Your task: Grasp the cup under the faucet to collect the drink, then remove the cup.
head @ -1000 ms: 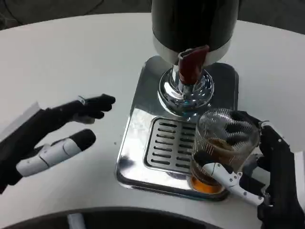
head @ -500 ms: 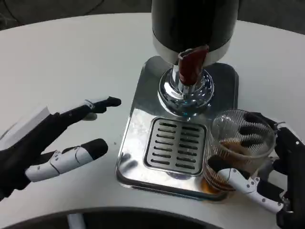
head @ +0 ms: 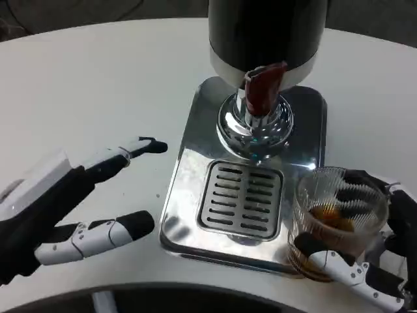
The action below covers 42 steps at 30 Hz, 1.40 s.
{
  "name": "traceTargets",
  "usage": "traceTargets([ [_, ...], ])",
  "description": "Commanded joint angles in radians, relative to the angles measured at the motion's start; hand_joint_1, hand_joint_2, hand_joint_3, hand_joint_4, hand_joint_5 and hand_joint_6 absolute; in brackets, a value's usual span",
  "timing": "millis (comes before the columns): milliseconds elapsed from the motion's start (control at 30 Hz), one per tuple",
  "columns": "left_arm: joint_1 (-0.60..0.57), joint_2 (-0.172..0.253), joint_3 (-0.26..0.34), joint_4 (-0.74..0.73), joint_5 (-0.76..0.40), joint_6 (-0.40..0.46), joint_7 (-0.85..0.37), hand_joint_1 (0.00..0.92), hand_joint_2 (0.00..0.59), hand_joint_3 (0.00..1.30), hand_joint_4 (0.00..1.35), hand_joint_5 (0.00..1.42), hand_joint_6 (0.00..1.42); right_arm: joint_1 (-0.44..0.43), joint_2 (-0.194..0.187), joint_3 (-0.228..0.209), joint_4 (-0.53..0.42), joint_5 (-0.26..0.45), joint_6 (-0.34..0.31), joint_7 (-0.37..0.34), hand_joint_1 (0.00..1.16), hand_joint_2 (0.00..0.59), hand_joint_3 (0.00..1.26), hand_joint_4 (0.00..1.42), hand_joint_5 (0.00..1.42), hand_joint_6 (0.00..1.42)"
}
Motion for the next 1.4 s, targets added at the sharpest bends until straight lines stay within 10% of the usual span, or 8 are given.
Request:
traceTargets([
  [33, 0.038, 0.013, 0.007, -0.048, 0.031, -0.001, 0.011, 0.000, 0.113, 0.15, 0.03, 0.06, 0.14, 0.027, 0.010, 0.013, -0.040, 0.009, -0.057, 0.004, 0.88, 0.155, 0.91, 1.07, 1.28, 1.31],
  [1400, 0.285, -0.015, 0.039, -0.360, 0.227, 0.049, 0.032, 0.000, 0.101, 0.00, 0.00, 0.00, 0.00, 0.148, -0.062, 0.106, -0.214, 0.036, -0.082, 0.173, 0.88, 0.162, 0.93, 1.10, 1.31, 1.33],
])
